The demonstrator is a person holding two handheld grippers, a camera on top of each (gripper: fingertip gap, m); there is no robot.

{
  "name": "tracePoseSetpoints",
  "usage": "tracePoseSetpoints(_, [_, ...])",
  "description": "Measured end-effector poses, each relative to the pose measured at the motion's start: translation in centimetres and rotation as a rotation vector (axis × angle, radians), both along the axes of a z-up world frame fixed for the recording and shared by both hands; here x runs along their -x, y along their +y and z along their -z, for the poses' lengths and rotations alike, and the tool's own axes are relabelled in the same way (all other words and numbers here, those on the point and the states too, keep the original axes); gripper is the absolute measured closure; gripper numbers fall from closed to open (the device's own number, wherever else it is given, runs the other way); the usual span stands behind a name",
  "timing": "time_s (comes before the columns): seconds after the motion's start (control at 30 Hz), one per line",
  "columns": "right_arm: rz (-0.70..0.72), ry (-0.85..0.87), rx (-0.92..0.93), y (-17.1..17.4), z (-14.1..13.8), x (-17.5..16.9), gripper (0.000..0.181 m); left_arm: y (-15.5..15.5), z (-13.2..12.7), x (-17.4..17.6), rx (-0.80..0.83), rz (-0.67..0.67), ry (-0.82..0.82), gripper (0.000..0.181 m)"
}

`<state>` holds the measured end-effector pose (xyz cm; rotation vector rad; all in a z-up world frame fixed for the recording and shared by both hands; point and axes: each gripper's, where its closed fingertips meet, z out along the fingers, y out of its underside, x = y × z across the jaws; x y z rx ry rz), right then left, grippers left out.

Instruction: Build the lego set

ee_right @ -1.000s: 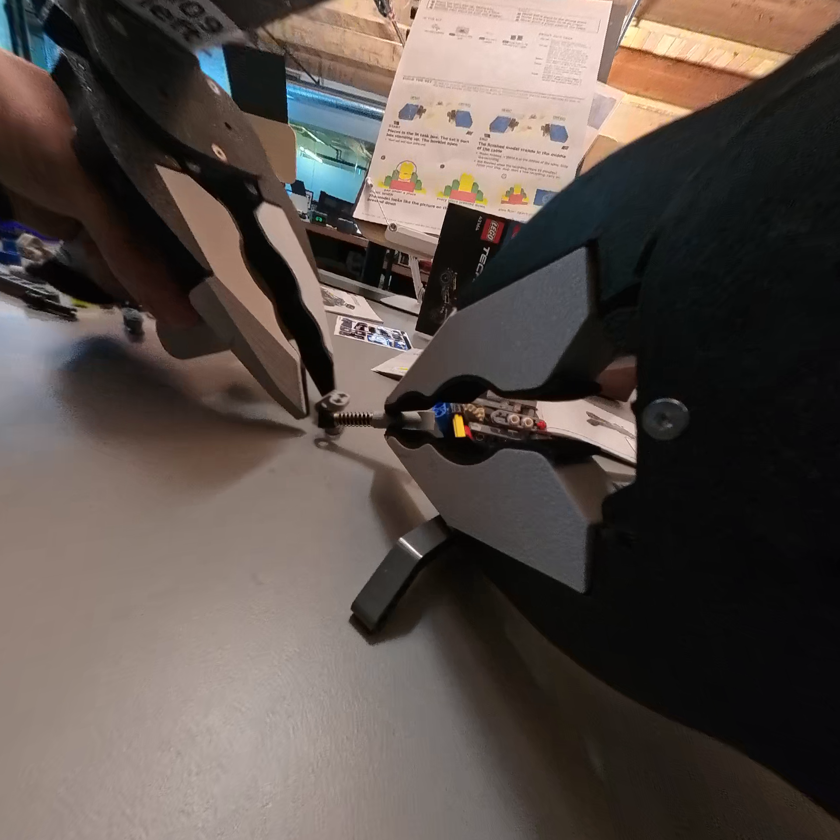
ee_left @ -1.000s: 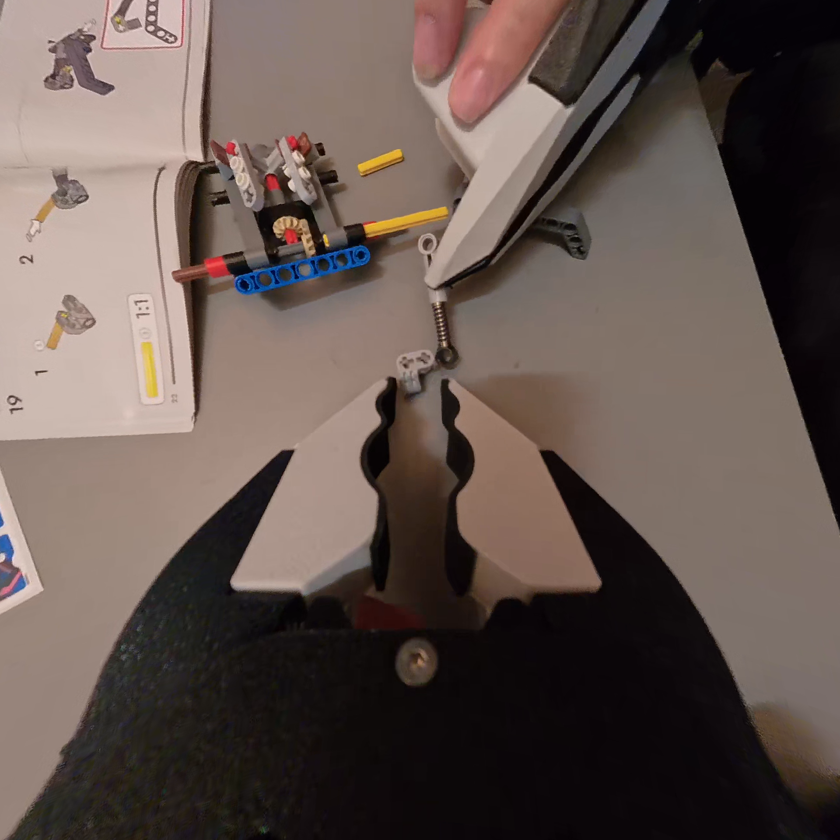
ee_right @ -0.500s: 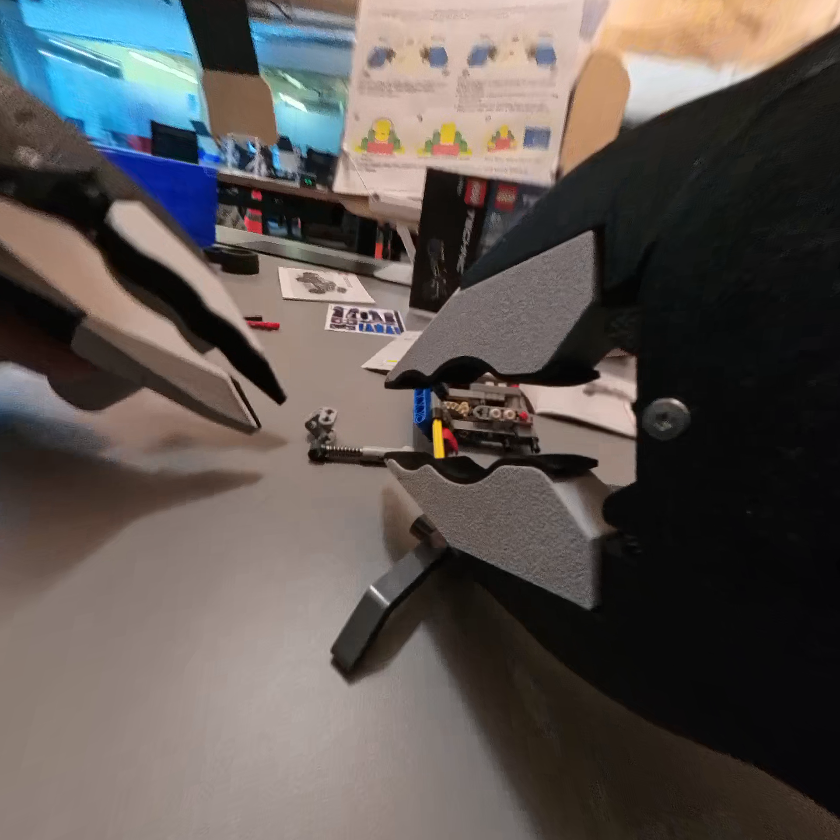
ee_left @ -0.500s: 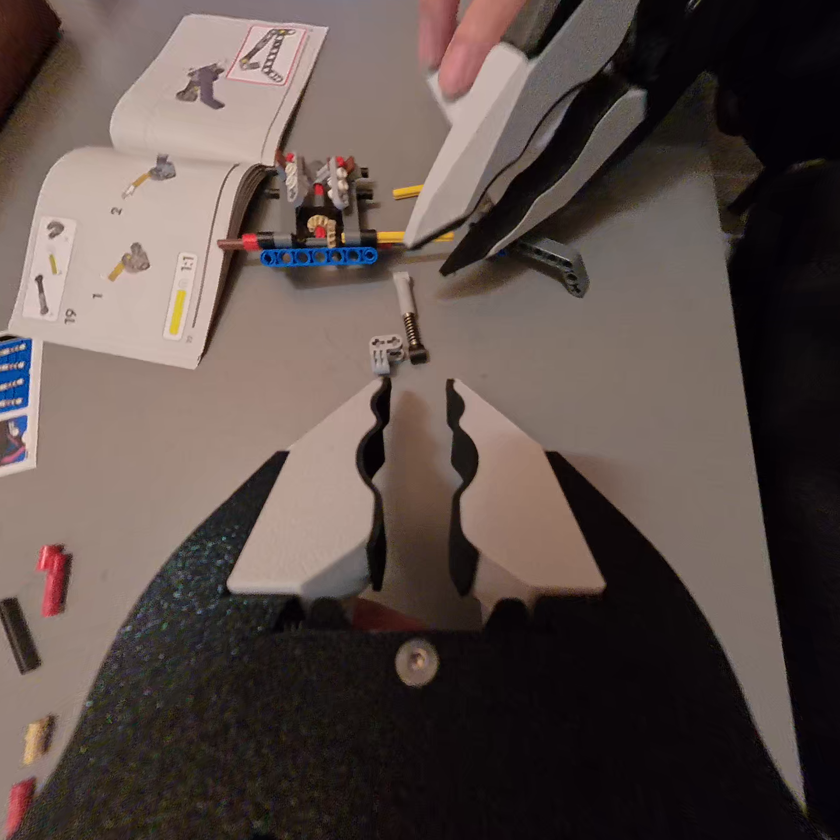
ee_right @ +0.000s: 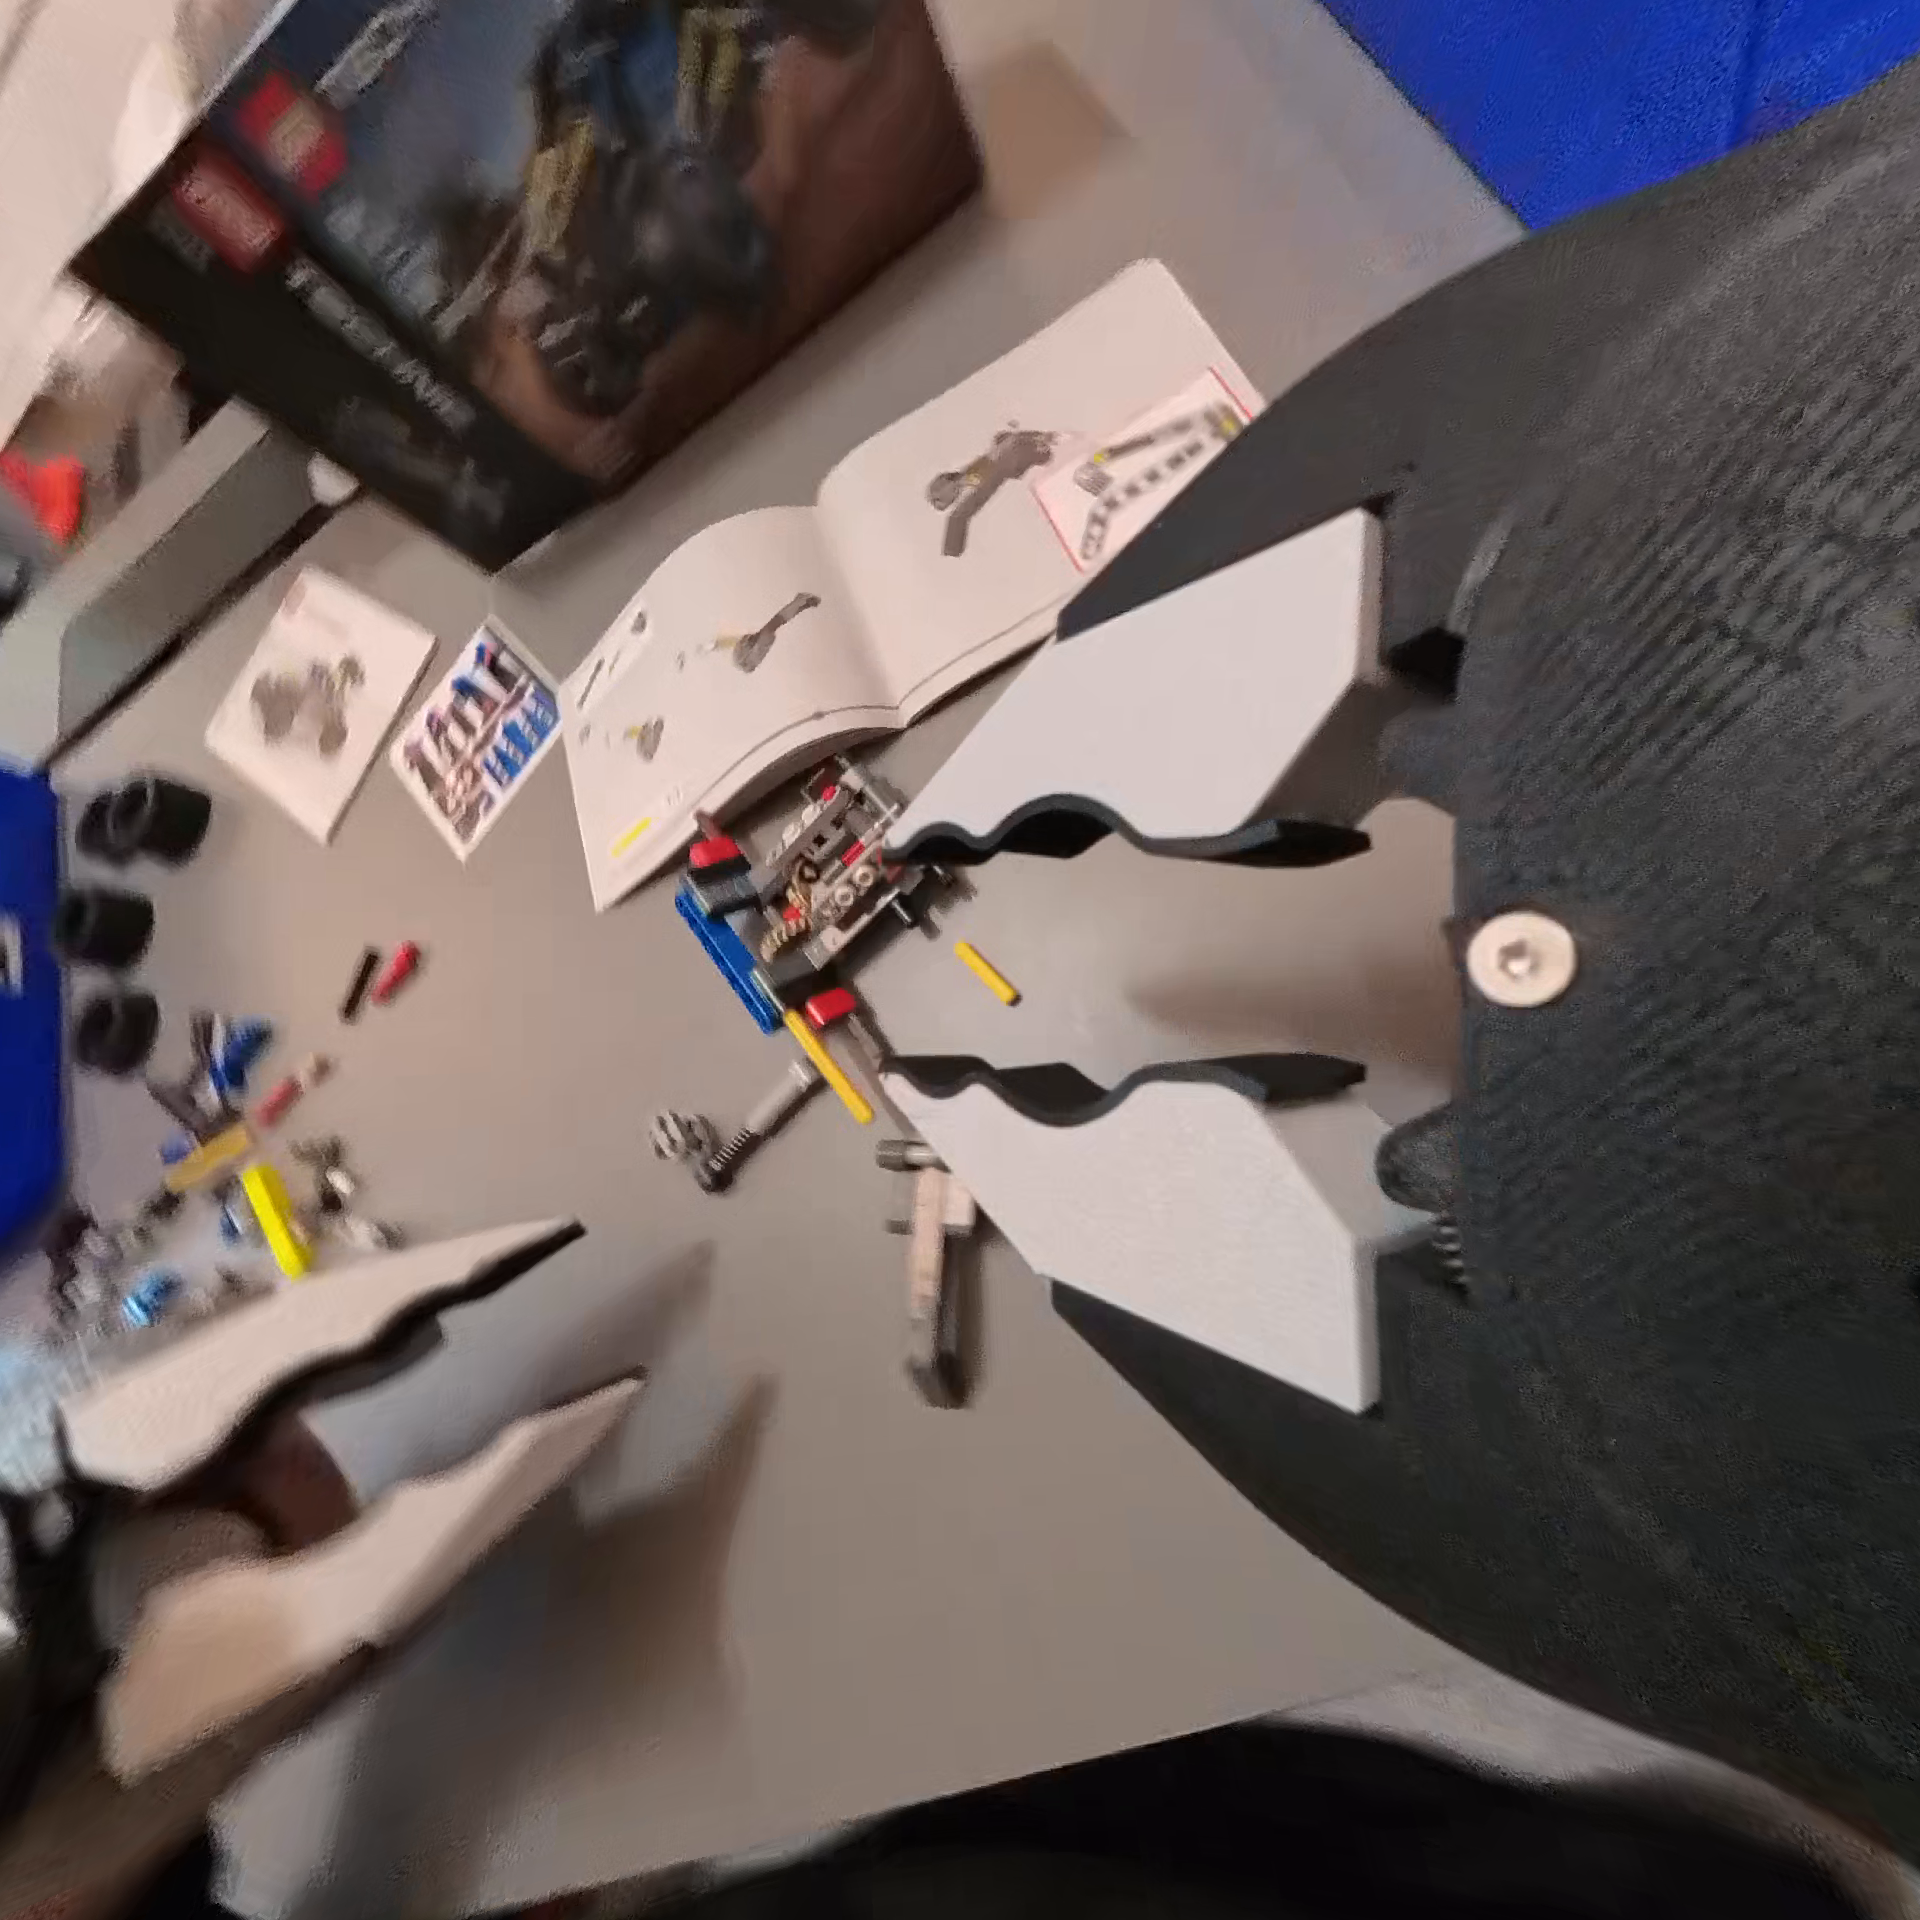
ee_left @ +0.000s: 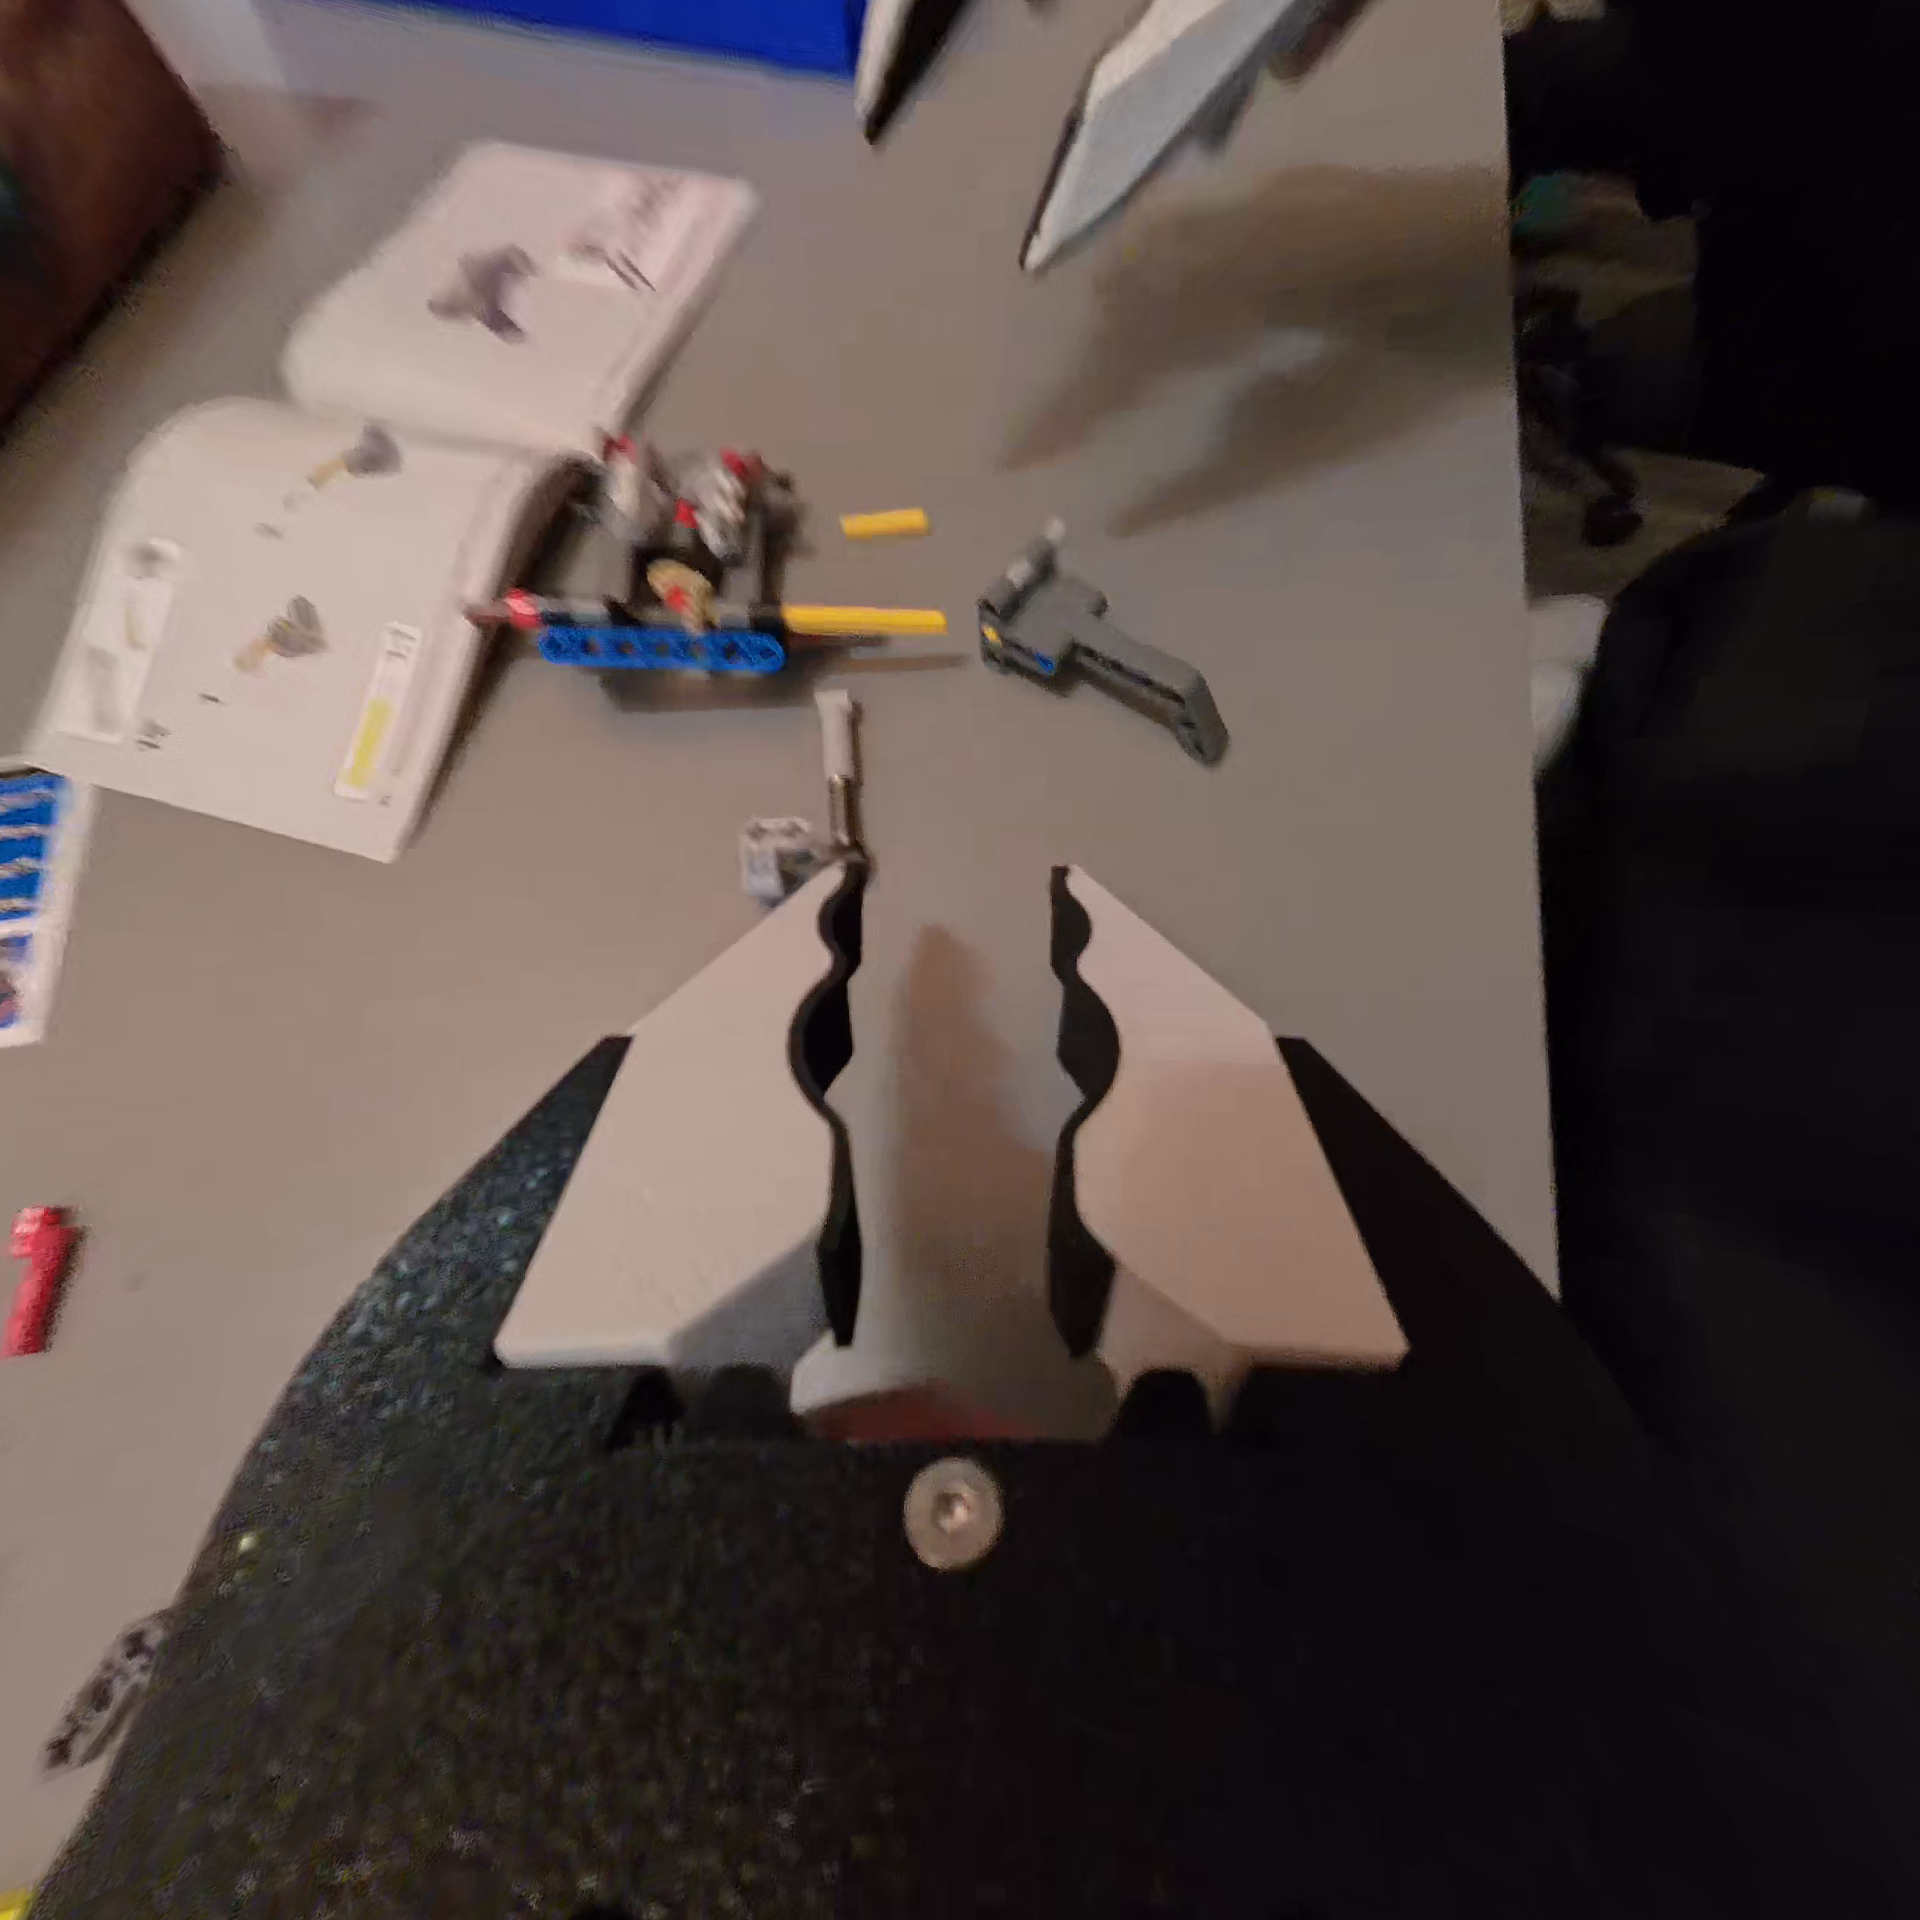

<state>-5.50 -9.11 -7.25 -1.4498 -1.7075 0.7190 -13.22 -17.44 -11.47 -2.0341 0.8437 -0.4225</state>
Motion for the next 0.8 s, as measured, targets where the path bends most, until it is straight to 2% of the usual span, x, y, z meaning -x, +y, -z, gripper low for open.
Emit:
tracePoseSetpoints(0.07, [0.112,0.019,0.061,0.8,0.1,1.0,0.143,1.3,-2.0,-0.5,-0.109,-0.041,-0.08,0.134])
tracePoseSetpoints(0.1, [0.18,0.01,0.03,1.7,0.4,1.4,0.141,2.1,-3.3,-0.9,-0.157,-0.059,-0.137,0.121])
tracePoseSetpoints(0.17, [0.31,-0.076,-0.126,4.5,1.2,1.9,0.113,3.7,-5.9,-1.6,-0.246,-0.114,-0.22,0.098])
tracePoseSetpoints(0.23, [0.449,-0.156,-0.282,7.5,1.1,2.3,0.104,5.0,-8.4,-2.6,-0.314,-0.16,-0.258,0.068])
tracePoseSetpoints(0.27, [0.512,-0.144,-0.339,8.9,0.5,2.7,0.099,5.4,-9.5,-3.4,-0.334,-0.168,-0.284,0.062])
tracePoseSetpoints(0.37, [0.644,-0.027,-0.352,10.8,-1.6,4.8,0.095,6.3,-12.3,-5.7,-0.336,-0.194,-0.429,0.063])
tracePoseSetpoints(0.43, [0.693,0.023,-0.391,11.2,-2.8,5.6,0.096,6.9,-13.1,-6.5,-0.321,-0.221,-0.49,0.066])
tracePoseSetpoints(0.53, [0.729,0.018,-0.479,11.4,-3.7,5.9,0.095,7.9,-13.5,-6.6,-0.317,-0.277,-0.509,0.067])
tracePoseSetpoints(0.8, [0.796,-0.004,-0.561,12.4,-4.0,3.9,0.093,8.2,-12.9,-7.6,-0.285,-0.265,-0.478,0.065])
